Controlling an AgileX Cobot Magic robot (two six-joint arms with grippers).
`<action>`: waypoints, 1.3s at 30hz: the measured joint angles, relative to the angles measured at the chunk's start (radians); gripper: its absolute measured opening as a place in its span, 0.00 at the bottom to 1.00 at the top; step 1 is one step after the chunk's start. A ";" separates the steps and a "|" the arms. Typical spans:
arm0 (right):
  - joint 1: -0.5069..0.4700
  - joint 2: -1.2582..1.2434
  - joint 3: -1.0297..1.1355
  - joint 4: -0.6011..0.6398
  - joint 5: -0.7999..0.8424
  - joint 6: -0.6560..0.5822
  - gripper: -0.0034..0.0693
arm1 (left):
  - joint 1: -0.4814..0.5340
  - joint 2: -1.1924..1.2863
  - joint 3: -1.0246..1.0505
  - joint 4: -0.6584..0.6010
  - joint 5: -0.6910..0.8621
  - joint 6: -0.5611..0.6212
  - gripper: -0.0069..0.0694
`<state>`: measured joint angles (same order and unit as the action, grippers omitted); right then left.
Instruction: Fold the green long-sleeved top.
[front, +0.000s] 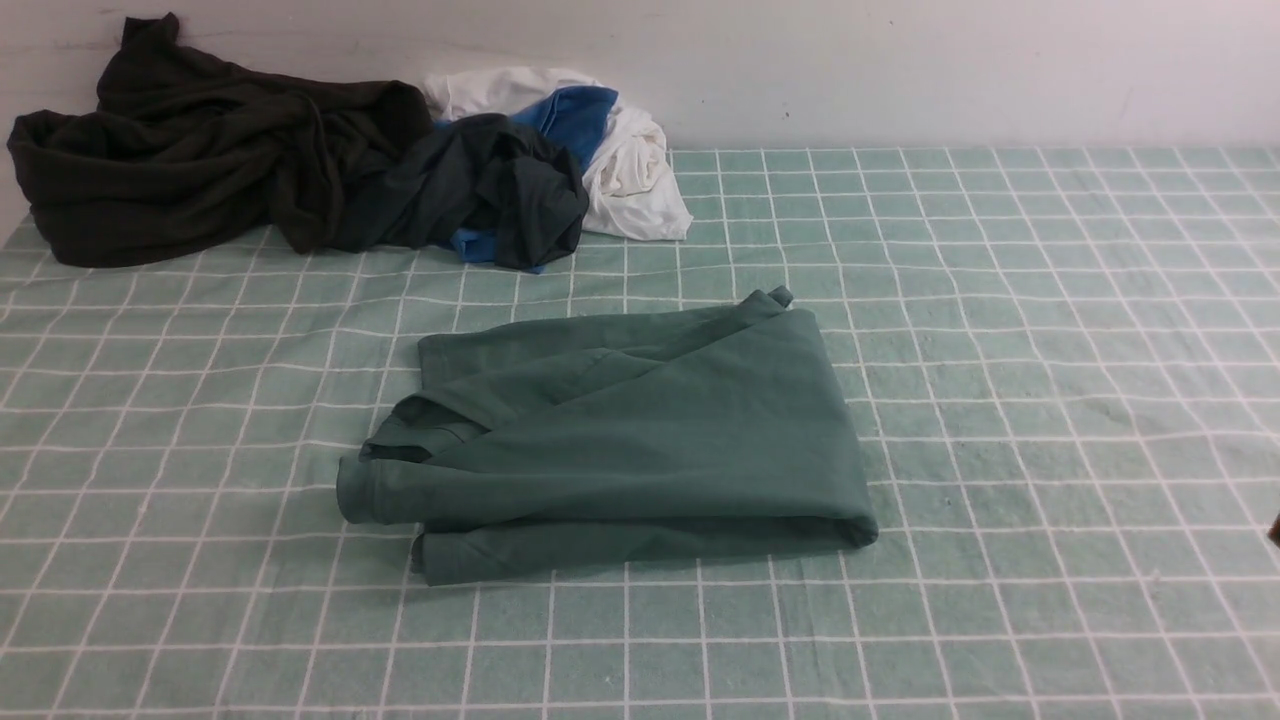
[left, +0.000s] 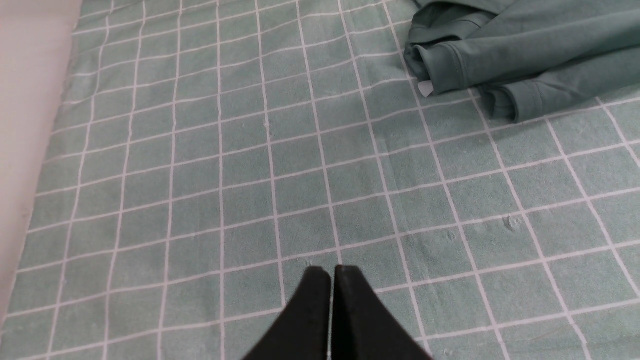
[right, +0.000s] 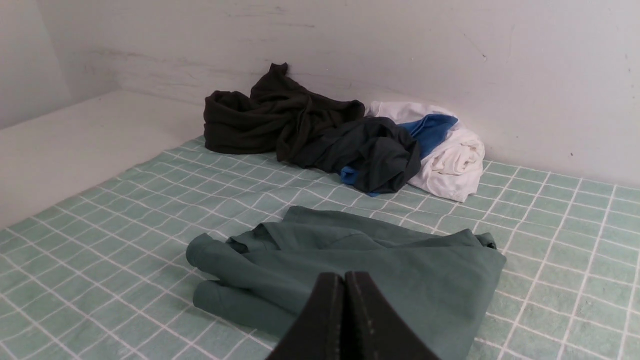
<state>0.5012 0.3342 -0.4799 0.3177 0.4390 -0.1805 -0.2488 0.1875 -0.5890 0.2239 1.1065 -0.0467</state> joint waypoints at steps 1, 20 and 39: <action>0.000 0.000 0.005 -0.003 -0.006 0.000 0.03 | 0.000 0.000 0.000 0.000 0.000 0.000 0.09; -0.489 -0.318 0.505 -0.135 -0.312 0.163 0.03 | 0.000 0.000 0.000 -0.002 0.000 0.000 0.09; -0.541 -0.345 0.504 -0.323 -0.084 0.322 0.03 | 0.000 -0.004 0.001 -0.003 0.000 0.000 0.09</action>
